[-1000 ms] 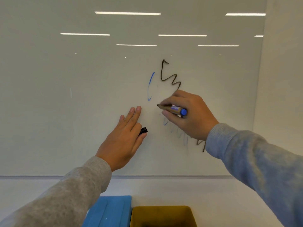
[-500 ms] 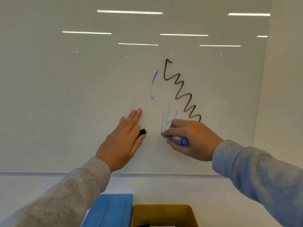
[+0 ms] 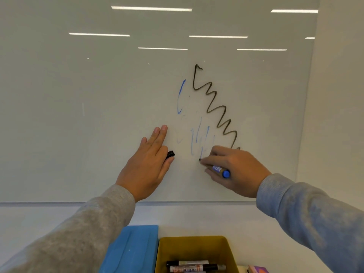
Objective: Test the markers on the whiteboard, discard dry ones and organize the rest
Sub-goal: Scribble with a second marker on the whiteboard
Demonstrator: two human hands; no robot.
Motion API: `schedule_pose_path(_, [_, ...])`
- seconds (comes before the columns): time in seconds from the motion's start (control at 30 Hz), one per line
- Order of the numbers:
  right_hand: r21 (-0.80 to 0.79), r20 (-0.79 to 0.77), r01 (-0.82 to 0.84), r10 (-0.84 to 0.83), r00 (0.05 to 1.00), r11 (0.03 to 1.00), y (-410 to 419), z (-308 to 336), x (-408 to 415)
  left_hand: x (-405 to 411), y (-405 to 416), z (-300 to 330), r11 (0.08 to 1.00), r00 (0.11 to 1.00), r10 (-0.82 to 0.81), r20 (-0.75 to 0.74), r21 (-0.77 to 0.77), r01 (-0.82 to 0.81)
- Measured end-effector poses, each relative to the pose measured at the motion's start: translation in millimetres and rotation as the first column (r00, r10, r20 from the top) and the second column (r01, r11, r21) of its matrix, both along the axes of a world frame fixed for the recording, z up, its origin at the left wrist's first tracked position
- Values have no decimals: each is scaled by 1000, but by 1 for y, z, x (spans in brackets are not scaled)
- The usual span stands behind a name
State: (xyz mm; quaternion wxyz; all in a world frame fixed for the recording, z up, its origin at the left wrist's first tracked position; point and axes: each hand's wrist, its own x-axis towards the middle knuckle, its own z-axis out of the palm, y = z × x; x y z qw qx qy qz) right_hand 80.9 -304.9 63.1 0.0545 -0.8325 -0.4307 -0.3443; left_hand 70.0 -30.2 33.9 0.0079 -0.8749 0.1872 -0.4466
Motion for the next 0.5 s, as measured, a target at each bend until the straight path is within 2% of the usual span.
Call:
schedule_pose_path(0.07, [-58,-53,0,-3,999,998,2,-5,-4,-2,-1,1,1000,1000,3,-13,5,-3])
schedule_pose_path(0.13, [43,-71,19,-16,997,999,1,-4,-3,-4,1,2,1000,1000,16,-11,17,-16])
schedule_pose_path(0.23, [53,-55,47,-44,998,998,-2,-6,-4,-8,2,2,998,999,41,-22,57,-40])
schedule_pose_path(0.33, [139,-57,60,-53,997,988,-12,-5,-5,-14,5,0,995,998,54,-42,91,-51])
schedule_pose_path(0.43, [92,-103,129,-119,987,987,-17,-10,-6,-20,9,-2,994,996,56,-72,94,-49])
schedule_pose_path(0.5, [108,-136,107,-92,986,988,-18,-17,-9,-24,12,-7,991,991,86,-98,109,-75])
